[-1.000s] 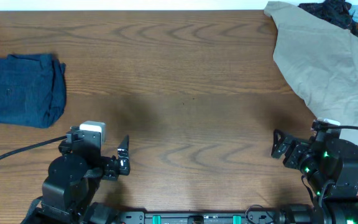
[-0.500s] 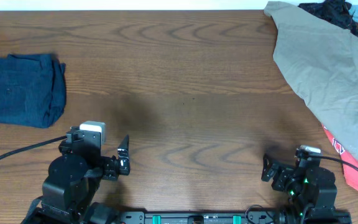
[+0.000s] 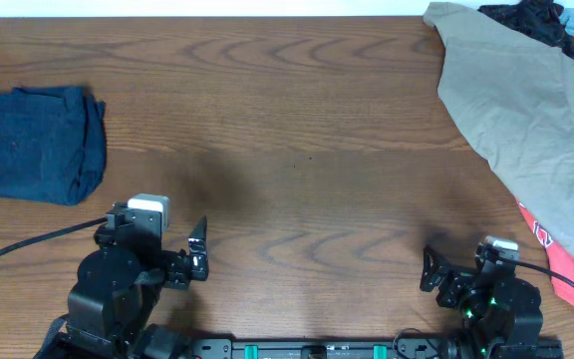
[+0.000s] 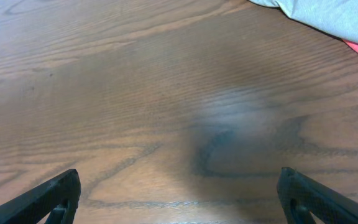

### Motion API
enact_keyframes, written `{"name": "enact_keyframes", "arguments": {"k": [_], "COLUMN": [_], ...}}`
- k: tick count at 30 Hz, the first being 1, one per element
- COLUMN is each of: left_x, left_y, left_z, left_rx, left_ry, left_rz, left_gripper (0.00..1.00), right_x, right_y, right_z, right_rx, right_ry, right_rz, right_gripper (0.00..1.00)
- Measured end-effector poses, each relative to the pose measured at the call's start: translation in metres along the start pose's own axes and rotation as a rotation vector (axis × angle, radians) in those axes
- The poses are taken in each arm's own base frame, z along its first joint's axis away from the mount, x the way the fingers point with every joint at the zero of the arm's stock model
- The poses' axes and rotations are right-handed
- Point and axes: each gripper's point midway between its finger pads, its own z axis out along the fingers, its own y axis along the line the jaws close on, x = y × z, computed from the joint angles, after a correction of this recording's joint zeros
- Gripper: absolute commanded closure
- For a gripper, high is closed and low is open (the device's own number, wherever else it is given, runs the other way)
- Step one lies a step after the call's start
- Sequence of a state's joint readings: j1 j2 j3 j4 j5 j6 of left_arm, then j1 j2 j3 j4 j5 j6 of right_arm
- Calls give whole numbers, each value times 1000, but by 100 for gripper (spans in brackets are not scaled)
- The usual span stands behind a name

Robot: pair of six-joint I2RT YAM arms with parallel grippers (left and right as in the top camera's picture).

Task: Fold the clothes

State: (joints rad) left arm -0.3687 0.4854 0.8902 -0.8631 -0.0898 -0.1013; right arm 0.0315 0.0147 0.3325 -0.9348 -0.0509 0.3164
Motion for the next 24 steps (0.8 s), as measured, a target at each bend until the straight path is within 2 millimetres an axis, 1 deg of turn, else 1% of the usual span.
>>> {"name": "enact_keyframes", "arguments": {"k": [4,6,8,12,15,18,24], "left_x": [0,0,0,0,0,0,0], "left_y": [0,0,0,0,0,0,0], "left_z": [0,0,0,0,0,0,0], "left_rx": [0,0,0,0,0,0,0], "left_ry": [0,0,0,0,0,0,0], "left_rz": [0,0,0,0,0,0,0], "left_gripper": [2,2,2,2,2,2,2], "right_x": [-1,-4,-14,-47,-62,-69,-84], "right_y": [-1,-5,-8,-9,-9,-8,3], "right_z": [0,0,0,0,2,5,10], "right_rx": [8,30,52,75,82,86,54], "right_ry": [-4,-20,-63,-214,-292,-332,-429], "right_rz": [-8,-14,-18,-25,-54,-98,-202], "right_gripper": [1,1,1,1,1,1,1]}}
